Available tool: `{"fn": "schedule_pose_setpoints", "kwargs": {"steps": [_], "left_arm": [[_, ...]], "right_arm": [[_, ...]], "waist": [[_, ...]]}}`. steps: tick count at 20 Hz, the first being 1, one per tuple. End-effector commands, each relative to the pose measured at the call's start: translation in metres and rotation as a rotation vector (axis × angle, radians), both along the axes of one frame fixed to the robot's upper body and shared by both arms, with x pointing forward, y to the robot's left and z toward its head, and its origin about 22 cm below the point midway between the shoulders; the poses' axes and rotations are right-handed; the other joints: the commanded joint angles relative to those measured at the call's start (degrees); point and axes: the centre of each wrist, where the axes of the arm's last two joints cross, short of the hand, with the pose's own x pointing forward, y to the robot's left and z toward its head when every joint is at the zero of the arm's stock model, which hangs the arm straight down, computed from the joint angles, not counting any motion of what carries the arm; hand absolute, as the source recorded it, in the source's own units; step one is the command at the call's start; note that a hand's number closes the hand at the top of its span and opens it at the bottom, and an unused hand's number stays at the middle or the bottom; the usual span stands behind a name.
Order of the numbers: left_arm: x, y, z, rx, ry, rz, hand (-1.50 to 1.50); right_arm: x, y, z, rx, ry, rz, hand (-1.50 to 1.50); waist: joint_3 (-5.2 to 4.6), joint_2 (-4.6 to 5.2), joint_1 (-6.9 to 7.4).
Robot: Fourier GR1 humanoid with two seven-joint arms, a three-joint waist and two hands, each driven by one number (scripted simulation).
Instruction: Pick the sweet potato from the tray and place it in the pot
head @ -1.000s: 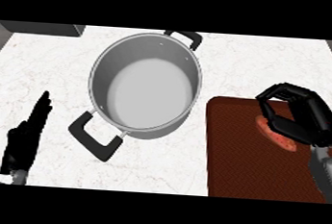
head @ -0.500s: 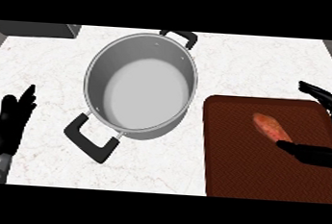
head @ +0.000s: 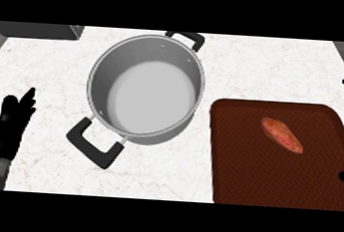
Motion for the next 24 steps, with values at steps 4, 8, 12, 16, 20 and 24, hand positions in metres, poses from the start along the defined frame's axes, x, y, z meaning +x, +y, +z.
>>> {"fn": "schedule_pose_setpoints", "kwargs": {"steps": [4, 8, 12, 16, 20, 24], "left_arm": [[-0.001, -0.006, 0.002, -0.013, 0.0, -0.023, 0.0], [0.007, 0.0, 0.004, -0.012, -0.001, -0.029, 0.0], [0.004, -0.016, 0.002, -0.003, 0.0, -0.015, 0.0], [0.021, 0.004, 0.002, 0.017, -0.006, -0.023, 0.0], [0.006, 0.006, 0.001, 0.001, -0.016, -0.013, 0.0], [0.018, -0.014, 0.005, 0.005, 0.005, -0.015, 0.0]], "right_arm": [[-0.006, 0.017, 0.042, -0.337, 0.245, -0.003, -1.5], [-0.006, 0.037, 0.04, -0.374, 0.355, 0.048, -1.5], [-0.005, 0.036, 0.057, -0.413, 0.371, 0.005, -1.5], [0.009, 0.03, 0.025, -0.421, 0.411, -0.054, -1.5], [0.007, 0.034, 0.001, -0.408, 0.405, -0.051, -1.5], [0.018, 0.047, -0.028, -0.455, 0.435, -0.051, -1.5]], "waist": [[-0.03, 0.18, 1.05], [0.03, 0.34, 1.2], [0.09, 0.23, 0.85], [0.1, 0.43, 0.88], [0.12, 0.27, 0.82], [0.13, 0.37, 0.96]]}}
